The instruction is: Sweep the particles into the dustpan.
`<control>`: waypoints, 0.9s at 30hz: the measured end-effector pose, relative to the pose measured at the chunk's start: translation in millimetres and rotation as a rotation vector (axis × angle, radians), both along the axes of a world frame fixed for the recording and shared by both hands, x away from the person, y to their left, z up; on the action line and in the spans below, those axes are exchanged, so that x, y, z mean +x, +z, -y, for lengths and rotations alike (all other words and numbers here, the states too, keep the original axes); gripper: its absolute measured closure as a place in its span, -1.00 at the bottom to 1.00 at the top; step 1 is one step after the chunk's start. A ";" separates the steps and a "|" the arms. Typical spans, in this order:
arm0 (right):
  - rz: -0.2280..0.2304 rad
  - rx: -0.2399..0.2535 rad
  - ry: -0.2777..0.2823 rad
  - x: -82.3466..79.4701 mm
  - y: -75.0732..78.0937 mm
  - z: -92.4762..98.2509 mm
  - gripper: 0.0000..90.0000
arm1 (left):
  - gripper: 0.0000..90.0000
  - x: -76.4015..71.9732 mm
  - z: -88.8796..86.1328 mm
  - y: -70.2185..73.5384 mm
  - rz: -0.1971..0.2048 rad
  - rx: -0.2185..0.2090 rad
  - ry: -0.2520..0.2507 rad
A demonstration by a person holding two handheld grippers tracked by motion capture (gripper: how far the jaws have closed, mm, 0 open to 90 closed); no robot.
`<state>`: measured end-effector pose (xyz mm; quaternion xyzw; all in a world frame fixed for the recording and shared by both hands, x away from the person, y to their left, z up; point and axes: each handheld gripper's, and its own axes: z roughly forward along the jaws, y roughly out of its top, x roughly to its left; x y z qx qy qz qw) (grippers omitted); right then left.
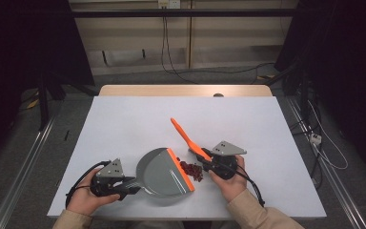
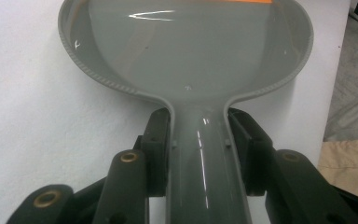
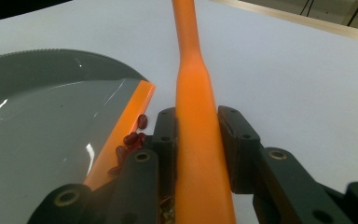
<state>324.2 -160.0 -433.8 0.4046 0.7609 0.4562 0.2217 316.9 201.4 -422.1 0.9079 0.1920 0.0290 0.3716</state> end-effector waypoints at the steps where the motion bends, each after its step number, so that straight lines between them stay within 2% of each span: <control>1: 0.001 -0.001 0.002 -0.5 -0.1 -1.1 0.55 | 0.39 -0.1 0.1 0.1 -0.001 0.000 0.002; 14: -0.011 0.013 0.012 -8.8 -3.9 -21.5 0.53 | 0.39 0.1 0.8 0.0 -0.008 -0.011 0.004; 25: -0.028 0.057 0.004 -13.5 -5.2 -34.0 0.53 | 0.39 -0.3 3.3 -2.4 -0.020 -0.016 0.004; 26: -0.031 0.064 0.000 -14.0 -5.4 -34.4 0.53 | 0.39 -0.1 3.2 -1.6 -0.021 0.001 -0.001; 27: -0.033 0.074 -0.003 -14.2 -5.7 -34.9 0.53 | 0.39 -0.6 4.3 -2.2 -0.026 -0.010 0.001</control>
